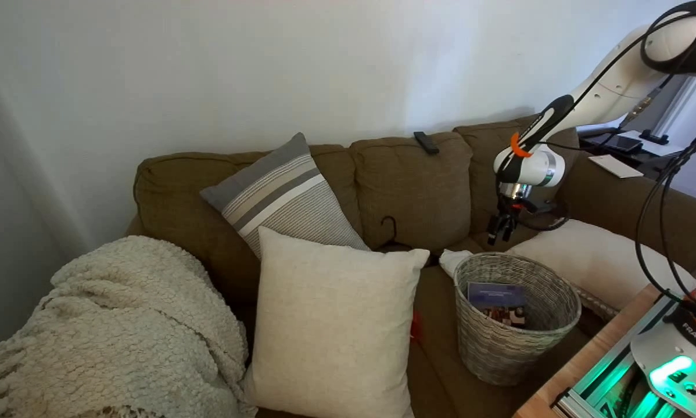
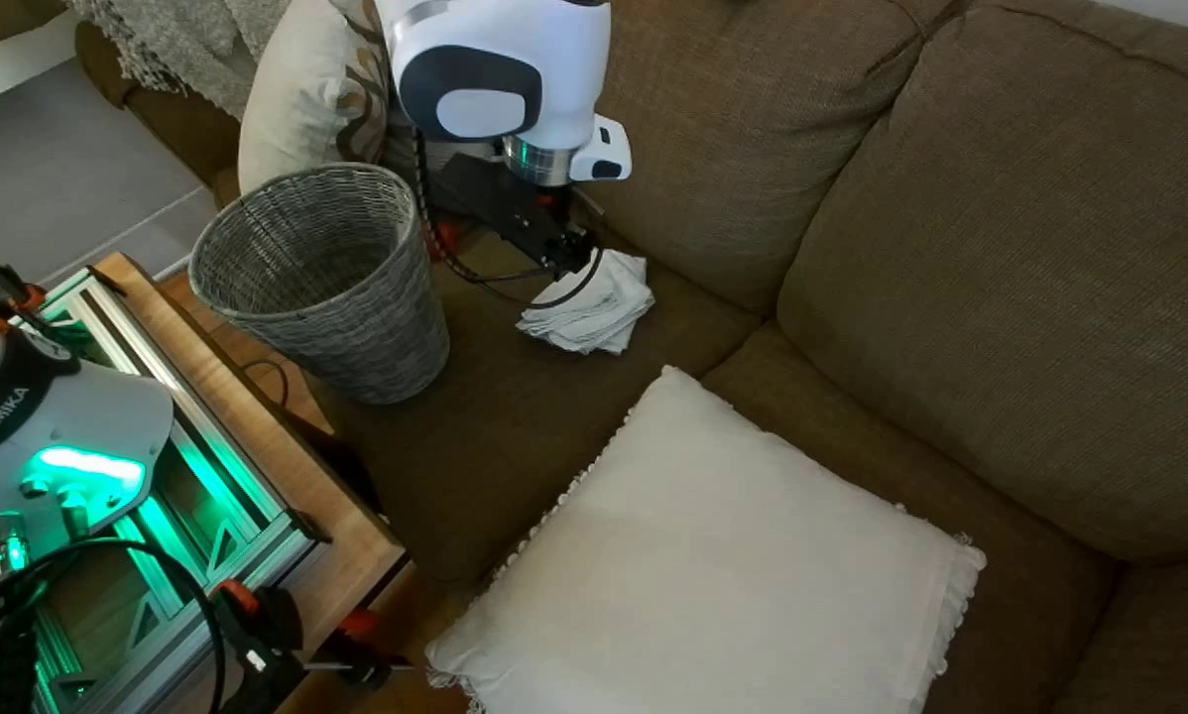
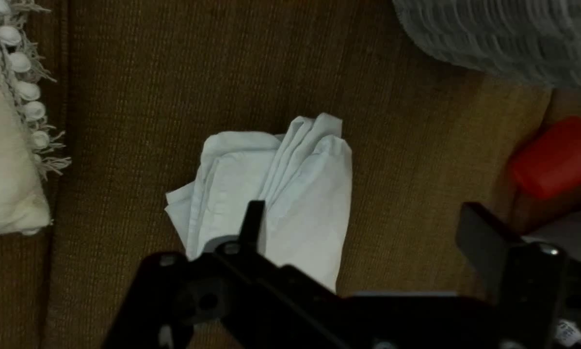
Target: Unfold the white towel on the sofa twice then move it to the left.
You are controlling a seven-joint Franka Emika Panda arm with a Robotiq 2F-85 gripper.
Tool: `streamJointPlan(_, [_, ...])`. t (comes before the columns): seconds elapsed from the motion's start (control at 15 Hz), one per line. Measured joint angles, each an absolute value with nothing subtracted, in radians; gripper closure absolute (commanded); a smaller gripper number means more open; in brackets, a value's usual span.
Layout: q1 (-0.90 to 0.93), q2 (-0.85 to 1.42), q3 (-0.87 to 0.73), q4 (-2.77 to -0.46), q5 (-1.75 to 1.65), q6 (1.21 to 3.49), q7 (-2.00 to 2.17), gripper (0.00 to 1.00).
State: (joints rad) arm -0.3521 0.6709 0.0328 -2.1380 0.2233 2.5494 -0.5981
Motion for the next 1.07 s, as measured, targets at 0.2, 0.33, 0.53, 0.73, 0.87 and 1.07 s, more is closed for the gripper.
streamJointPlan(0.2, [-0.355, 0.753, 0.02, -2.071, 0.211, 2.553, -0.582, 0.0])
streamJointPlan(0.33, [-0.355, 0.778, 0.018, -2.049, 0.21, 2.553, -0.58, 0.0])
streamJointPlan(0.53, [-0.359, 0.781, 0.026, -2.043, 0.209, 2.553, -0.578, 0.0])
streamJointPlan(0.73, [-0.386, 0.791, 0.06, -2.033, 0.21, 2.571, -0.585, 0.0])
streamJointPlan(0.87, [-0.401, 0.817, 0.072, -2.012, 0.21, 2.592, -0.587, 0.0])
streamJointPlan(1.07, [-0.413, 0.879, 0.073, -1.96, 0.208, 2.617, -0.594, 0.0])
